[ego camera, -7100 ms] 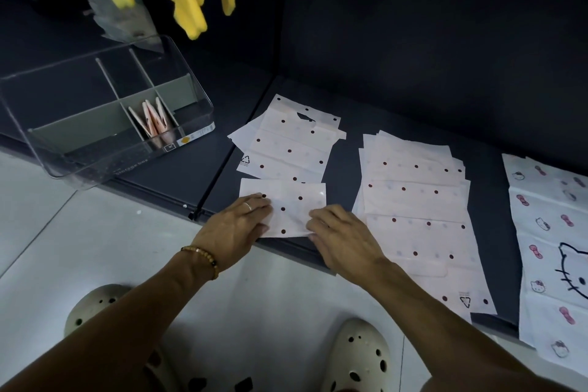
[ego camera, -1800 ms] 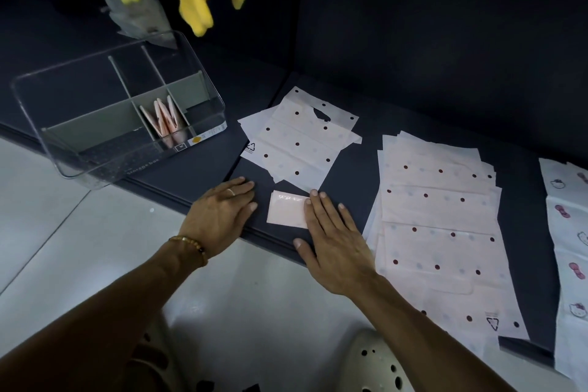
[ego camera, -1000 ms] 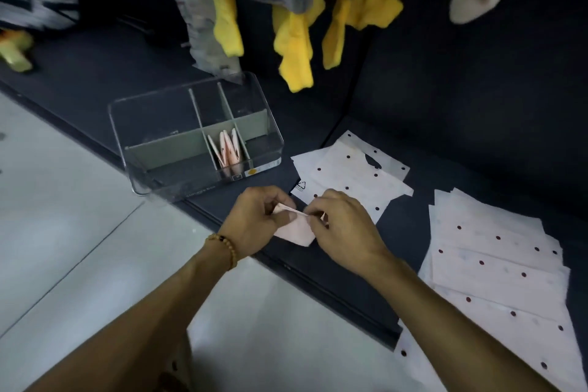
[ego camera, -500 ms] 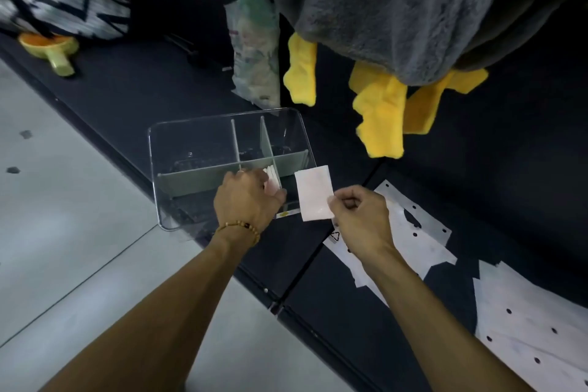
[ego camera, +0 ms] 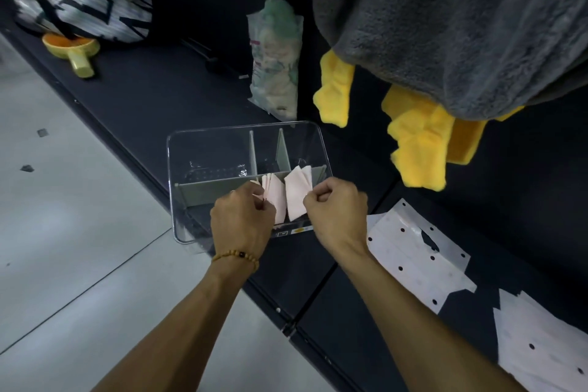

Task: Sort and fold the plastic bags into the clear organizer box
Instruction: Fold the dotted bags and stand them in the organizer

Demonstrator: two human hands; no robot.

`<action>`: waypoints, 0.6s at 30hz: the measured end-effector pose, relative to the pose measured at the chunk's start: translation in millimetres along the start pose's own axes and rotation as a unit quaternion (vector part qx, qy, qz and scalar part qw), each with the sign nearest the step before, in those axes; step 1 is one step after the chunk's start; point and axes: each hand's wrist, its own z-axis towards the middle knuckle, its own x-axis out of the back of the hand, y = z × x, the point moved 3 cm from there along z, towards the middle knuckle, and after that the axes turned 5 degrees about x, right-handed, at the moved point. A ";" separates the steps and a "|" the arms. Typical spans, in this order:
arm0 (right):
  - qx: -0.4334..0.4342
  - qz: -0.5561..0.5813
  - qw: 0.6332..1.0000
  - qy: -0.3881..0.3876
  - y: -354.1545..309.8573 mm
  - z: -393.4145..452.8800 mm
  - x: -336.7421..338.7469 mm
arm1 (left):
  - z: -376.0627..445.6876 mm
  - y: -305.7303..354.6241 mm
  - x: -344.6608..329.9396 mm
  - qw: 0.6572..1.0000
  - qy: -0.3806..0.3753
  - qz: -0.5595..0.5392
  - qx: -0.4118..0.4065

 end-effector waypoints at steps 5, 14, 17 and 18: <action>0.047 -0.016 0.996 -0.074 -10.3 -0.1 -17.8 | -0.2 -4.4 -6.1 0.999 -0.036 -0.011 -0.033; -0.004 0.082 0.987 -0.136 2.8 2.7 -28.9 | -4.9 -15.1 -9.2 0.994 -0.055 -0.037 -0.092; -0.036 0.087 0.981 -0.171 4.0 4.1 -30.6 | -4.1 -17.8 -10.2 0.994 -0.054 -0.018 -0.093; -0.046 0.068 0.979 -0.187 5.0 4.3 -31.4 | -3.6 -18.5 -10.9 0.994 -0.054 -0.015 -0.094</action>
